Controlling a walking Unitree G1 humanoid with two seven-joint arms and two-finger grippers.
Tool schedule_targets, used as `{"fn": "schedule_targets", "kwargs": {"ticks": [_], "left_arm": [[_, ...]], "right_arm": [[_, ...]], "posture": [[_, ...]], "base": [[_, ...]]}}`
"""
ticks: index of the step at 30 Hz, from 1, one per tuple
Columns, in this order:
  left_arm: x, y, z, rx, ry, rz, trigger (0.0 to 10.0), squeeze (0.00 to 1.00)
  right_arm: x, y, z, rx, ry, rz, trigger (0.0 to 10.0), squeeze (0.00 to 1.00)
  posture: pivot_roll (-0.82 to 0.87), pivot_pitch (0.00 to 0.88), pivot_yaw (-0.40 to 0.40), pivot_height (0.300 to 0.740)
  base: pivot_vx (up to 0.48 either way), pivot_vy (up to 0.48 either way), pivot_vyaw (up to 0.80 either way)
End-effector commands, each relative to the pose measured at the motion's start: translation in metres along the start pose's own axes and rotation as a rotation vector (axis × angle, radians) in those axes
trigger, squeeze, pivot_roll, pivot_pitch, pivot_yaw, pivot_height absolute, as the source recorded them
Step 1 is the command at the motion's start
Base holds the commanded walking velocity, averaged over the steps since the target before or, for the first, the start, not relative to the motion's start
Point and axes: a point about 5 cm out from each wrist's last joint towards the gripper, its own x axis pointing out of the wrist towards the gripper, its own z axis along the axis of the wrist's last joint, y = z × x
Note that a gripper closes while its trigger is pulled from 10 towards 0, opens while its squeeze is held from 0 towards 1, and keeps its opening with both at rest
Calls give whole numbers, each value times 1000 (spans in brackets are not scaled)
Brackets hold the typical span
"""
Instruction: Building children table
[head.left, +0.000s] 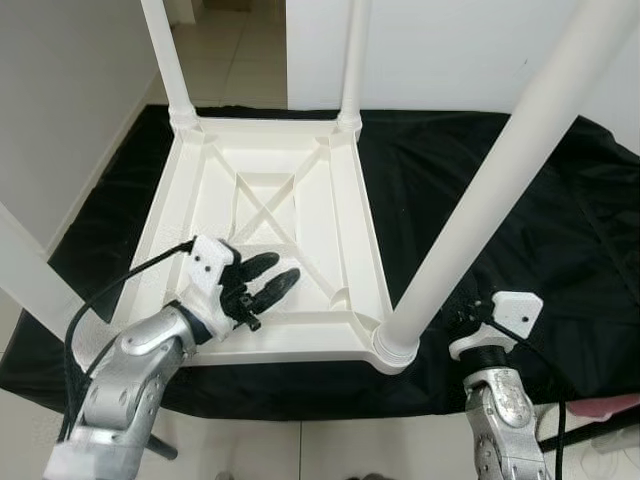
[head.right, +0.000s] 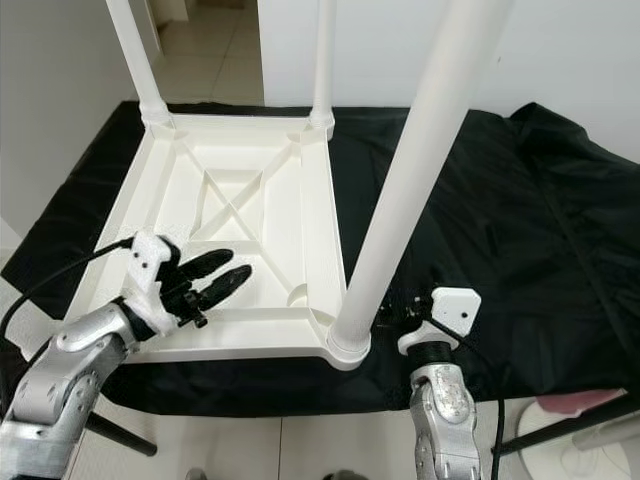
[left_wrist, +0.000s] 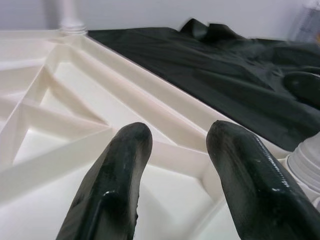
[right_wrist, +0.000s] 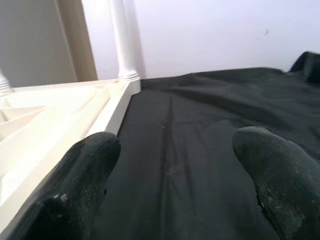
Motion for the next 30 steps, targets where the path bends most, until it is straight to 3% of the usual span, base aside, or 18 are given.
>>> {"fn": "schedule_targets", "kwargs": {"ticks": [1, 4, 11, 17, 21, 24, 28, 30], "left_arm": [[-6, -5, 6, 23, -24, 57, 10000, 0], [-12, -11, 12, 30, -60, 90, 10000, 0], [-33, -23, 11, 35, -9, 53, 10000, 0], [-46, -32, 7, 40, 85, -58, 10000, 0], [-61, -35, 13, 90, 167, -192, 10000, 0], [-63, -35, 15, 100, 174, -207, 10000, 0], [-62, -36, 20, 129, 193, -272, 10000, 0], [-61, -36, 19, 129, 200, -284, 10000, 0]], "right_arm": [[-7, 2, 5, -5, -3, 12, 10000, 0], [-19, 6, 8, -5, 3, 43, 10000, 0], [-41, 10, 17, 3, 42, 180, 10000, 0], [-50, 4, 23, -28, 70, 265, 10000, 0], [-63, -6, 33, -66, 141, 422, 10000, 0], [-66, -8, 34, -64, 165, 458, 10000, 0], [-69, -9, 34, -34, 255, 643, 10000, 0], [-66, -8, 33, -37, 257, 668, 10000, 0]], "posture": [[19, 35, -31, 740], [18, 49, -30, 740], [1, 73, -28, 740], [-10, 79, -36, 740], [-20, 85, -32, 740], [-26, 86, -29, 740], [-20, 90, -31, 740], [-20, 90, -31, 740]], "base": [[0, 0, 0], [0, 0, 0], [0, 0, 0], [0, 0, 0], [0, 0, 0], [0, 0, 0], [0, 0, 0], [0, 0, 0]]}}
